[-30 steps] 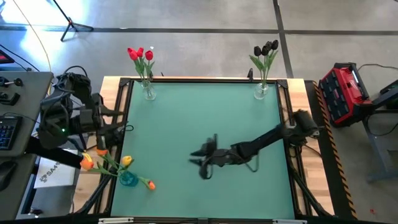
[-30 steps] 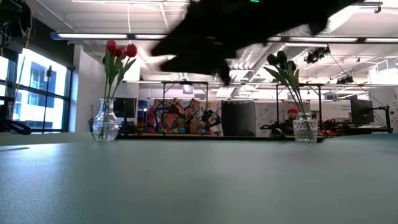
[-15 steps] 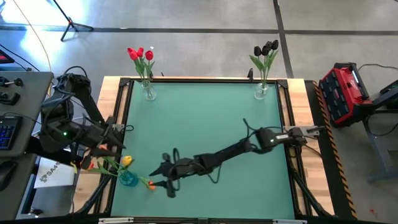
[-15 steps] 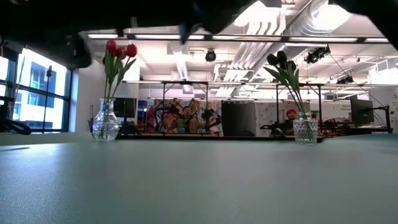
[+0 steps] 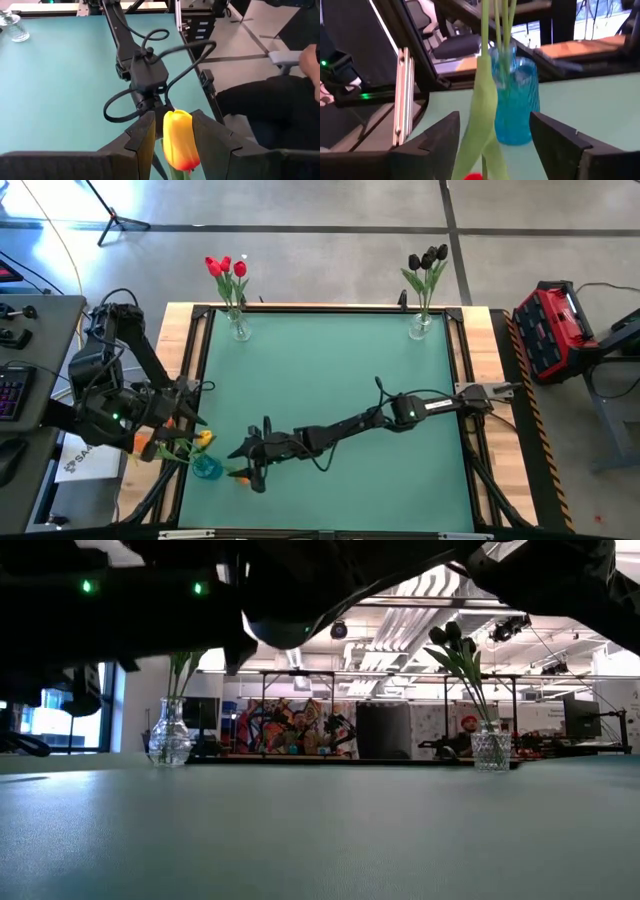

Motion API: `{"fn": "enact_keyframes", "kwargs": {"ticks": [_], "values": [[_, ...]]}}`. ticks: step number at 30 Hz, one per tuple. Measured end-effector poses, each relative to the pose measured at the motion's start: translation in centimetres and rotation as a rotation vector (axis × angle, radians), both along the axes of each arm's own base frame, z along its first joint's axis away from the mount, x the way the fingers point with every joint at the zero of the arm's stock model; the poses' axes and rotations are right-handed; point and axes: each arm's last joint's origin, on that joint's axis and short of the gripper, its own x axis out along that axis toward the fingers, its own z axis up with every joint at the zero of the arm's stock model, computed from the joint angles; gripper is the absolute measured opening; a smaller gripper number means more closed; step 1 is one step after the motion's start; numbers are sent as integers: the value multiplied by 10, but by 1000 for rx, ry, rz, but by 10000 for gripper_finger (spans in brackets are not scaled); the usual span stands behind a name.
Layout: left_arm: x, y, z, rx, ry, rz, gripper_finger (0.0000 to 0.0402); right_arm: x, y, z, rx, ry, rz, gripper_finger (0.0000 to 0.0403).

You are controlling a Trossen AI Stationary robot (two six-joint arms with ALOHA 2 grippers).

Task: Sort flowers into vase by color
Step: Put the orange tulip into the blue vase

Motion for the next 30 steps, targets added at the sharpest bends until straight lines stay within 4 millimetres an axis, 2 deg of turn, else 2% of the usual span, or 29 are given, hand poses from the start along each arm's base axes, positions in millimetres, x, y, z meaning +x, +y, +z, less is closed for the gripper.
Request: {"fn": "enact_keyframes", "kwargs": {"ticks": [3, 17, 20, 25, 30], "values": [[1, -3, -1, 9, 4, 0, 117, 0, 0, -6, 5, 15, 8, 212], [15, -14, -9, 67, 46, 37, 117, 2, -6, -4, 43, 2, 34, 116], [20, -16, -11, 77, 58, 55, 117, 2, -5, -3, 45, -3, 43, 85], [24, -17, -13, 78, 85, 57, 117, 2, -4, -3, 58, 0, 80, 12], [26, -16, -13, 146, 80, 13, 117, 1, -4, -4, 82, 49, 92, 9]]}}
